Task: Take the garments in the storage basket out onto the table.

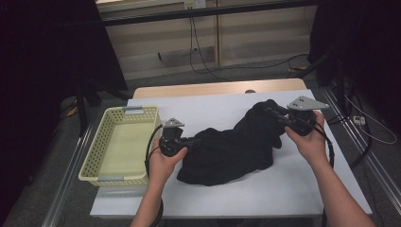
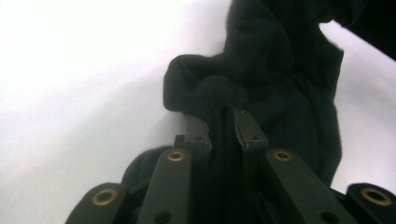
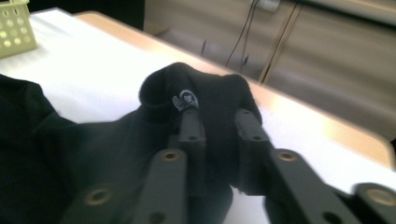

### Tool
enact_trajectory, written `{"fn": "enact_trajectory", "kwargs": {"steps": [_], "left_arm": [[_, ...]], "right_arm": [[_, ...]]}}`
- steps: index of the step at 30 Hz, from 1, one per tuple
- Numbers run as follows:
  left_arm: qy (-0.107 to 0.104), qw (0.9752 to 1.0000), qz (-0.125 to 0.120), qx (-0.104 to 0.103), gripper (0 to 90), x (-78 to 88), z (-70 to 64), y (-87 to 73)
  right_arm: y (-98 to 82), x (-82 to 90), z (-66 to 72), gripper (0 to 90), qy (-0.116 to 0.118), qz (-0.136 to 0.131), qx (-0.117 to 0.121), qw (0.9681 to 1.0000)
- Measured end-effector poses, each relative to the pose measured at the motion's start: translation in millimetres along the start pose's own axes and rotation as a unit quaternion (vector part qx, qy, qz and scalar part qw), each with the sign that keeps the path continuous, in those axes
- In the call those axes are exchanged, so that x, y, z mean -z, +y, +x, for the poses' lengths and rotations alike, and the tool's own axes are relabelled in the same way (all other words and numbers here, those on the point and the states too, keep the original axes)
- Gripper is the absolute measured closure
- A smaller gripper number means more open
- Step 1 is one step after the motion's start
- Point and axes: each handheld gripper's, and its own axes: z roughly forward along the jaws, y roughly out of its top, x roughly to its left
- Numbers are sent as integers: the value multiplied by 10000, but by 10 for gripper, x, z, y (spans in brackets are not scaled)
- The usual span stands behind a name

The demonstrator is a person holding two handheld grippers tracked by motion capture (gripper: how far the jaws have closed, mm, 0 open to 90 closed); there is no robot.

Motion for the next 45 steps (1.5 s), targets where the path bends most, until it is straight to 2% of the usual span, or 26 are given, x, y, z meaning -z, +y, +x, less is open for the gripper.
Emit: {"fn": "enact_trajectory", "kwargs": {"steps": [2, 6, 7, 9, 11, 12, 14, 16, 19, 22, 25, 28, 31, 34, 36, 39, 40, 42, 45], "left_arm": [[59, 10000, 75, 13, 771, -57, 24, -28], [122, 9998, 180, 18, 745, -115, 57, -58], [110, 9997, 213, 3, 738, -114, 60, -57], [150, 9997, 184, -8, 728, -117, 53, -60], [158, 9997, 184, -20, 726, -105, 46, -56], [175, 9997, 186, -35, 725, -98, 40, -53], [192, 9996, 189, -52, 724, -102, 30, -51], [196, 9996, 206, -65, 719, -111, 27, -53], [236, 9994, 227, -58, 715, -124, 25, -63], [252, 9994, 237, -61, 717, -115, 22, -63], [298, 9994, 200, -36, 719, -109, 25, -66], [271, 9993, 248, -38, 721, -110, 35, -67], [317, 9992, 239, -95, 722, -125, 13, -63], [388, 9989, 243, -112, 723, -142, 10, -71], [381, 9987, 298, -145, 726, -149, 20, -72], [404, 9987, 266, -137, 726, -169, 9, -74], [381, 9986, 327, -161, 726, -162, 10, -68], [408, 9986, 310, -163, 727, -161, 8, -67], [459, 9985, 240, -161, 732, -148, 21, -69]], "right_arm": [[-37, -81, 14, 541, -8, 244, -98, 9997], [-147, -129, 144, 330, 16, 432, 40, 9991], [-170, -124, 177, 303, 46, 454, 23, 9990], [-208, -98, 236, 310, 184, 453, 49, 9988], [-229, -71, 298, 255, 284, 503, 85, 9983], [-237, -44, 330, 255, 317, 468, 75, 9984], [-257, 2, 408, 249, 533, 418, 7, 9977], [-286, 34, 515, 244, 695, 377, 55, 9969], [-375, 18, 674, 237, 1021, 453, 117, 9937], [-511, -53, 801, 238, 1251, 591, 22, 9904], [-601, -102, 934, 263, 1434, 713, 70, 9871], [-629, -111, 1047, 285, 1580, 683, 21, 9851], [-617, -115, 1143, 308, 1830, 614, -38, 9812], [-594, -120, 1257, 396, 1957, 609, 247, 9785], [-590, -127, 1325, 457, 2240, 623, 211, 9724], [-590, -150, 1442, 474, 2379, 676, 380, 9682], [-592, -158, 1484, 478, 2434, 705, 431, 9664], [-599, -174, 1579, 470, 2567, 798, 555, 9616], [-626, -206, 1704, 465, 2646, 940, 653, 9575]]}}
